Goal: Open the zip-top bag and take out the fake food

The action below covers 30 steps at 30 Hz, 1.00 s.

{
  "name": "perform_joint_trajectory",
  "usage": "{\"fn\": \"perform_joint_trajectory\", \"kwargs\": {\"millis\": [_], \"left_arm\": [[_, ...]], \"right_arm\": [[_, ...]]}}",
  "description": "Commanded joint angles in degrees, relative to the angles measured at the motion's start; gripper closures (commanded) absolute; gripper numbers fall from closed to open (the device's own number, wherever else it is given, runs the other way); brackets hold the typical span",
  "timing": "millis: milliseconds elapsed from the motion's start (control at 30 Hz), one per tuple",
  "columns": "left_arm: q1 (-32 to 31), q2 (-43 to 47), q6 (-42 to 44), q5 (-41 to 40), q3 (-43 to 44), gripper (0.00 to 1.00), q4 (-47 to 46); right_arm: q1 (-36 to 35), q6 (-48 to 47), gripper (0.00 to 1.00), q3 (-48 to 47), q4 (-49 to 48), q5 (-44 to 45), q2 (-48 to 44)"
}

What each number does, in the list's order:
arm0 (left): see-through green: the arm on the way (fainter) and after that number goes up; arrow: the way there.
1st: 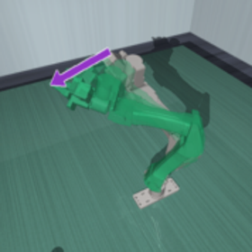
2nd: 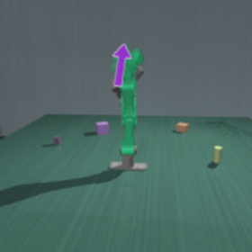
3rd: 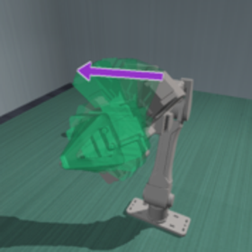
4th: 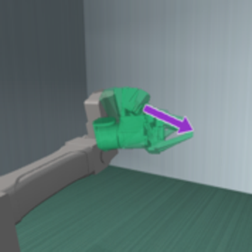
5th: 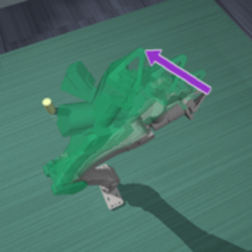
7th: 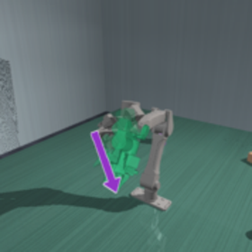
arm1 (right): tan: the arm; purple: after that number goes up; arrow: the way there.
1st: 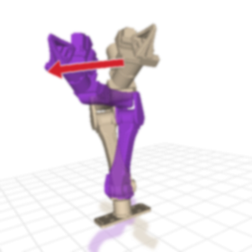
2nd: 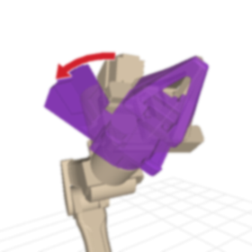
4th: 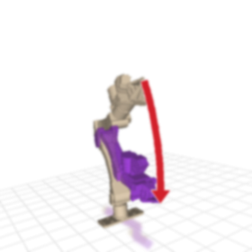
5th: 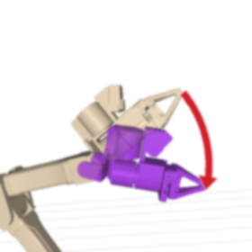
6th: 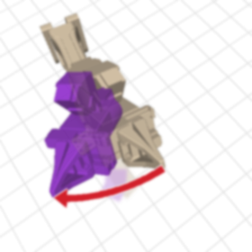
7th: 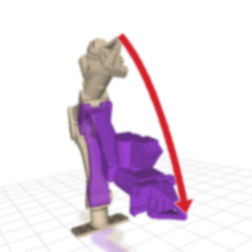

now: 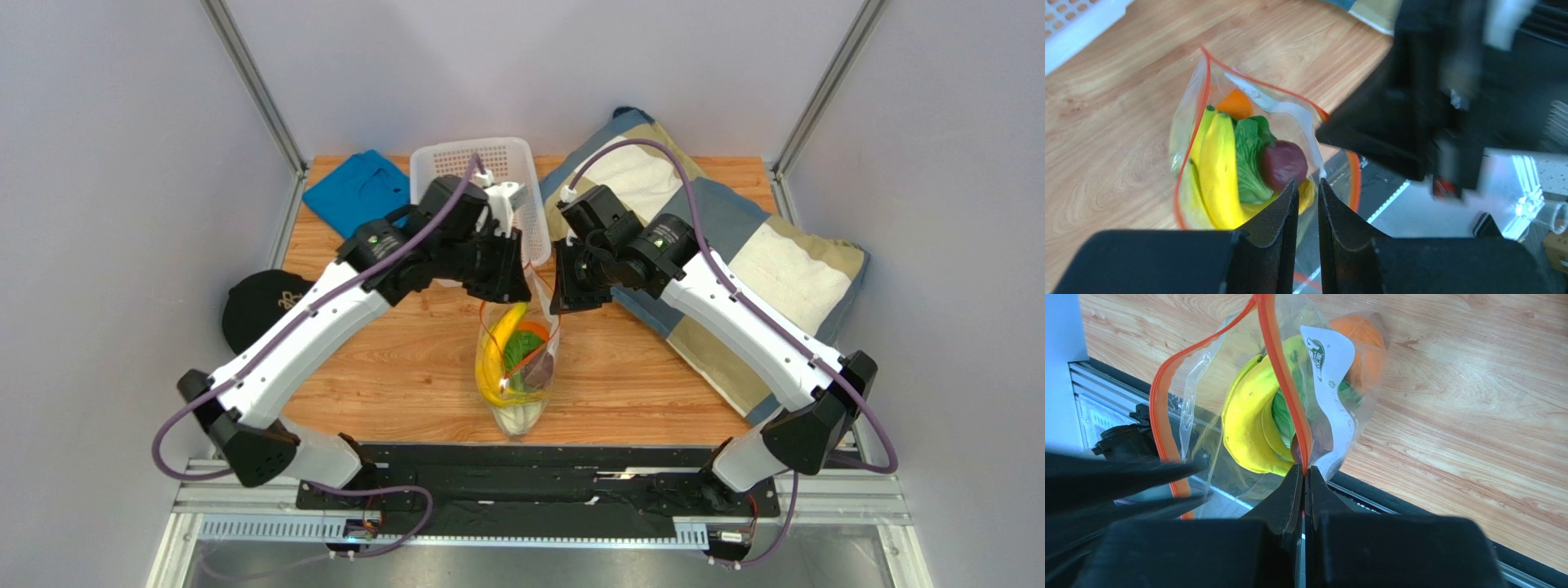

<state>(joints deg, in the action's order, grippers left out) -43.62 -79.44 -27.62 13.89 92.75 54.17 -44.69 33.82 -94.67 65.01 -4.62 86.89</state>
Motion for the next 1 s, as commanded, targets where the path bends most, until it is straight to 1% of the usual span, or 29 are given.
{"fn": "perform_joint_trajectory", "kwargs": {"millis": [0, 33, 67, 100, 133, 167, 267, 300, 367, 433, 467, 533, 733, 833, 867, 967], "left_arm": [[-1.6, -4.9, -1.9, -5.6, 0.2, 0.76, 0.5], [-1.6, -5.3, -0.8, -7.0, -0.3, 0.73, 0.5], [-1.8, -5.6, 0.2, -10.6, -1.2, 0.71, 0.6], [-1.9, -5.7, 1.1, -12.4, -1.7, 0.69, 0.6], [-2.0, -5.7, 1.6, -13.8, -2.0, 0.68, 0.8], [-1.9, -5.6, 2.7, -17.5, -2.3, 0.67, 1.5], [-1.9, -4.9, 5.0, -20.2, -3.7, 0.62, 0.6], [-1.9, -5.2, 5.4, -20.6, -3.9, 0.61, 0.8], [-2.1, -6.2, 5.2, -21.0, -4.0, 0.56, 2.1], [-2.0, -6.2, 5.1, -19.6, -5.4, 0.5, 1.0], [-2.1, -6.3, 5.0, -18.1, -6.6, 0.49, -0.4], [-2.0, -6.9, 5.1, -17.1, -7.1, 0.49, -1.3], [-2.3, -9.1, 7.5, -17.3, -8.0, 0.48, -2.2], [-2.3, -9.4, 8.0, -15.8, -9.2, 0.49, -3.9], [-2.4, -9.5, 7.9, -15.1, -10.0, 0.49, -4.5], [-2.4, -10.1, 7.7, -14.3, -10.7, 0.55, -5.5]], "right_arm": [[-0.6, 2.0, 1.0, -3.6, -0.5, -0.8, -0.3], [-0.5, 2.2, 1.0, -3.7, -0.8, -1.2, -0.3], [-0.5, 2.4, 1.0, -3.6, -0.9, -1.3, -0.4], [-0.5, 2.6, 1.0, -3.4, -0.9, -1.4, -0.4], [-0.5, 2.6, 1.0, -3.3, -1.0, -1.4, -0.6], [-0.5, 2.6, 1.0, -3.0, -1.0, -1.5, -0.6], [-0.5, 2.9, 1.0, -1.7, -1.6, -1.6, -0.9], [-0.5, 3.1, 1.0, -1.4, -1.7, -1.7, -1.1], [-0.6, 3.4, 1.0, -1.2, -2.2, -2.1, -1.2], [-0.5, 3.5, 1.0, -1.2, -2.3, -2.3, -1.2], [-0.5, 3.7, 1.0, -1.1, -2.5, -2.4, -1.2], [-0.5, 3.9, 1.0, -1.0, -2.8, -2.6, -1.2], [-0.5, 4.2, 1.0, 0.1, -3.4, -3.3, -1.6], [-0.5, 4.3, 1.0, 0.5, -3.6, -3.5, -1.7], [-0.6, 4.3, 1.0, 0.5, -3.7, -3.5, -1.7], [-0.5, 4.2, 1.0, 1.0, -3.8, -3.5, -1.9]]}}
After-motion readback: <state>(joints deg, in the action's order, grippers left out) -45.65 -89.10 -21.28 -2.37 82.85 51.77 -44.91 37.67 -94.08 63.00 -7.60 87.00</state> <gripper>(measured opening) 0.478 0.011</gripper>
